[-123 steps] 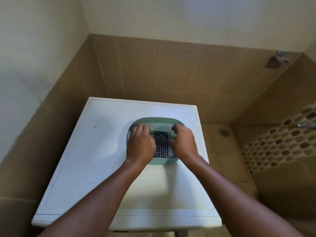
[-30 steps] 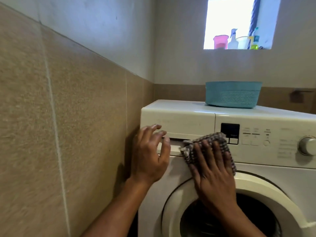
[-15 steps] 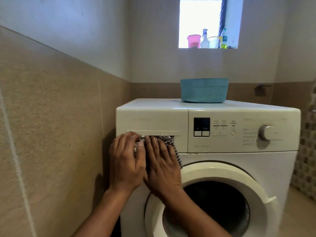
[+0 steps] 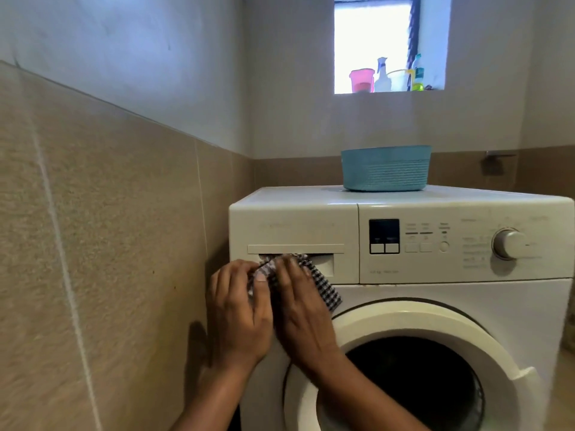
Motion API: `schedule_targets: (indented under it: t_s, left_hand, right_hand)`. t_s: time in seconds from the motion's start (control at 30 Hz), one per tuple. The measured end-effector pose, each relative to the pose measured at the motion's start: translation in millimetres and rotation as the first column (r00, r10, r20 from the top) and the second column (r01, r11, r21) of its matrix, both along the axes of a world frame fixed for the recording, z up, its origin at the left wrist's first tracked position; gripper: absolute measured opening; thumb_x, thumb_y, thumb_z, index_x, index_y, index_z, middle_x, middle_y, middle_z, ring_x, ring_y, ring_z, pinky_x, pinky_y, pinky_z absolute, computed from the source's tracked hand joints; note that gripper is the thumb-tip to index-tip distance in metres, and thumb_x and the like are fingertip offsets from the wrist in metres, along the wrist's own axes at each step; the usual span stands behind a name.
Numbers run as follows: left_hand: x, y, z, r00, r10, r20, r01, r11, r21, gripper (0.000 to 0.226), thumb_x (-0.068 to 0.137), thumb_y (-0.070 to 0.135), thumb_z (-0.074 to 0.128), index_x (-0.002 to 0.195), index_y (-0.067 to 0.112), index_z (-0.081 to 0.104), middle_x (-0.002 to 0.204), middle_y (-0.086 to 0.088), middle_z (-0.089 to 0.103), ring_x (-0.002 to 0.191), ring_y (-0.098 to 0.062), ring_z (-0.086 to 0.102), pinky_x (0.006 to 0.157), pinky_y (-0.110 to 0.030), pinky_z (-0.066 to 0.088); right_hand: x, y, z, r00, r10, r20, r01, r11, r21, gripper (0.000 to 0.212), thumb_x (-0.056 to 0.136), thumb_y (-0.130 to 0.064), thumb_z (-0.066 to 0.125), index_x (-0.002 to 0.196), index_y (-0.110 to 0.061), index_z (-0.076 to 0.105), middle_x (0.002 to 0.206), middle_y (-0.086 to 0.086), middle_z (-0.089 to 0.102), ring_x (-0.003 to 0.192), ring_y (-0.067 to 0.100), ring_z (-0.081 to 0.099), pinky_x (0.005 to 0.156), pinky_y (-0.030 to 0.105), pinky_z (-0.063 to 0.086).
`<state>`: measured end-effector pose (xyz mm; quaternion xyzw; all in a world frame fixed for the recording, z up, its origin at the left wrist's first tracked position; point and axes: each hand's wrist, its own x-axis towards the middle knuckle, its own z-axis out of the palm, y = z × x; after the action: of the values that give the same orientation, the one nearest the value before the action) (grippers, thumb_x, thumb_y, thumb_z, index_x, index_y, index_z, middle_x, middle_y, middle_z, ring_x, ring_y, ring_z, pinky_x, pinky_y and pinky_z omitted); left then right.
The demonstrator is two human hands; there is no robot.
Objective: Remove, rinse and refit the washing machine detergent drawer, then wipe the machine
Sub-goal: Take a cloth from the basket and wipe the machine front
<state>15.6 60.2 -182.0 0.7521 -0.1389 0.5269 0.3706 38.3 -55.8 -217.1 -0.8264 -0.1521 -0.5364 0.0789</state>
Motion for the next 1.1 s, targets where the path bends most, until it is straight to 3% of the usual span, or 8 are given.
schedule_targets:
  t_s: [0.1, 0.27, 0.37, 0.6, 0.8, 0.97, 1.03, 1.1]
  left_hand:
    - [0.6, -2.9, -5.7, 1.000, -0.027, -0.014, 0.028, 0.999, 0.045, 0.032, 0.097, 0.032, 0.042, 0.106, 0.013, 0.065, 0.107, -0.002, 0.064, 0.103, -0.022, 0.056, 0.088, -0.044, 0.047]
    - [3.1, 1.1, -9.2, 0.999, -0.028, -0.028, 0.028, 0.999, 0.028, 0.040, 0.096, 0.033, 0.040, 0.115, 0.012, 0.067, 0.115, -0.004, 0.067, 0.109, -0.021, 0.056, 0.095, -0.041, 0.047]
    - [5.3, 3.1, -5.4, 1.000, -0.019, -0.021, 0.018, 0.999, -0.038, 0.041, 0.095, 0.030, 0.040, 0.120, 0.009, 0.065, 0.118, -0.007, 0.065, 0.111, -0.022, 0.055, 0.097, -0.037, 0.045]
    - [-1.7, -0.6, -13.0, 0.992, -0.076, -0.098, 0.076, 0.997, -0.007, 0.047, 0.097, 0.040, 0.037, 0.125, 0.014, 0.064, 0.124, -0.003, 0.060, 0.115, -0.017, 0.052, 0.098, -0.038, 0.046]
    - [-5.6, 8.8, 1.4, 0.996, -0.076, -0.042, 0.067, 0.978, -0.200, 0.051, 0.093, 0.040, 0.038, 0.120, 0.009, 0.067, 0.121, -0.007, 0.065, 0.111, -0.021, 0.058, 0.096, -0.026, 0.041]
    - [-15.1, -4.9, -2.5, 0.951, -0.272, -0.146, 0.263, 0.961, -0.081, 0.051, 0.094, 0.047, 0.039, 0.124, 0.017, 0.066, 0.126, 0.002, 0.063, 0.120, -0.014, 0.055, 0.104, -0.033, 0.043]
    - [-18.1, -7.7, -12.8, 0.932, -0.297, -0.209, 0.299, 0.954, -0.025, 0.054, 0.093, 0.054, 0.036, 0.129, 0.023, 0.062, 0.132, 0.007, 0.058, 0.127, -0.007, 0.049, 0.108, -0.028, 0.038]
    - [-15.8, -5.8, -17.0, 0.930, -0.279, -0.239, 0.281, 0.959, -0.027, 0.057, 0.092, 0.058, 0.033, 0.133, 0.027, 0.059, 0.136, 0.010, 0.054, 0.130, -0.002, 0.044, 0.110, -0.025, 0.035]
  right_hand:
    - [-2.5, -34.0, -2.9, 0.991, -0.119, 0.060, 0.118, 0.993, 0.030, 0.068, 0.073, -0.015, 0.078, 0.135, -0.004, 0.053, 0.141, 0.017, 0.046, 0.130, 0.030, 0.044, 0.115, 0.045, 0.028]
    - [2.2, 21.9, 3.2, 0.978, -0.200, -0.060, 0.209, 0.949, 0.234, 0.054, 0.086, -0.029, 0.050, 0.135, -0.005, 0.057, 0.136, 0.016, 0.058, 0.130, 0.032, 0.049, 0.113, 0.052, 0.024]
    - [11.6, 53.4, 12.8, 0.979, -0.180, -0.100, 0.201, 0.938, 0.284, 0.049, 0.086, -0.023, 0.063, 0.131, -0.004, 0.059, 0.131, 0.017, 0.061, 0.125, 0.032, 0.046, 0.111, 0.050, 0.027]
    - [-3.2, -17.9, 3.6, 0.979, -0.195, -0.064, 0.192, 0.980, -0.053, 0.060, 0.083, -0.025, 0.069, 0.139, -0.013, 0.055, 0.143, 0.006, 0.054, 0.134, 0.022, 0.050, 0.117, 0.053, 0.018]
    - [-4.9, 61.1, 23.6, 0.967, -0.112, -0.228, 0.185, 0.925, 0.331, 0.052, 0.087, -0.031, 0.048, 0.132, -0.008, 0.060, 0.136, 0.013, 0.060, 0.131, 0.029, 0.043, 0.112, 0.050, 0.021]
    - [-10.7, -57.0, -0.8, 0.997, -0.006, -0.079, -0.011, 0.977, -0.212, 0.078, 0.070, -0.007, 0.060, 0.146, -0.015, 0.046, 0.151, 0.004, 0.046, 0.142, 0.020, 0.038, 0.118, 0.045, 0.023]
    - [-14.3, -93.5, 0.8, 0.998, -0.031, -0.063, 0.018, 0.979, -0.204, 0.087, 0.067, -0.011, 0.064, 0.150, -0.016, 0.037, 0.154, 0.004, 0.040, 0.146, 0.019, 0.029, 0.119, 0.045, 0.021]
    - [-13.9, -97.0, 3.6, 0.998, -0.048, -0.050, 0.051, 0.998, 0.045, 0.084, 0.072, -0.018, 0.052, 0.153, -0.013, 0.028, 0.159, 0.007, 0.027, 0.150, 0.021, 0.017, 0.120, 0.045, 0.015]
